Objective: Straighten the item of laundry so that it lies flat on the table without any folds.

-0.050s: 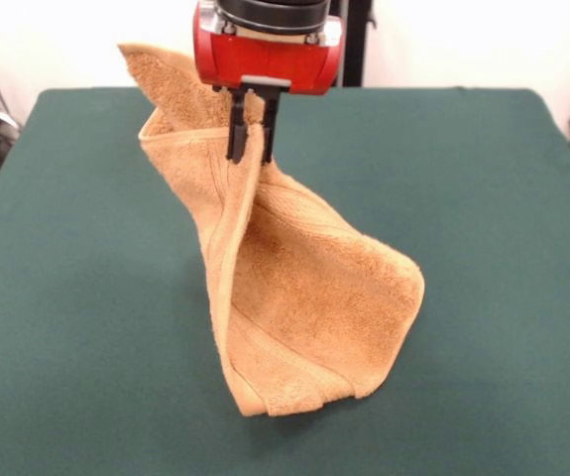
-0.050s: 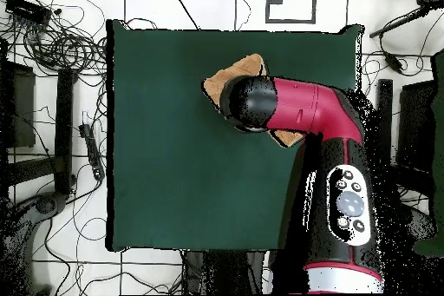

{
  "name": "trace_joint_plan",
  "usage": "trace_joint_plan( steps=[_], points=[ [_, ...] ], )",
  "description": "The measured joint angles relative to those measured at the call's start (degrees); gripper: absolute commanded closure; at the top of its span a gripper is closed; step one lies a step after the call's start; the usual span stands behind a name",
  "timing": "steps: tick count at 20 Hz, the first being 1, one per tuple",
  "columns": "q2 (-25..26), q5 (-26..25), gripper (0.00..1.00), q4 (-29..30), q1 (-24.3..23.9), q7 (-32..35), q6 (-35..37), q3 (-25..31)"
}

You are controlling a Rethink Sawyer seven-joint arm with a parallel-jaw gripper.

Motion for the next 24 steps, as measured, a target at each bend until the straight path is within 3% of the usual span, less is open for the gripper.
trace_joint_plan(
  steps=[17,24],
  points=[
    [-0.7,0.4,1.00,0.0,0.4,0.0,1.1,-0.3],
    [-4.7,2.5,1.00,-1.5,1.4,0.0,10.9,-0.6]
  ],
)
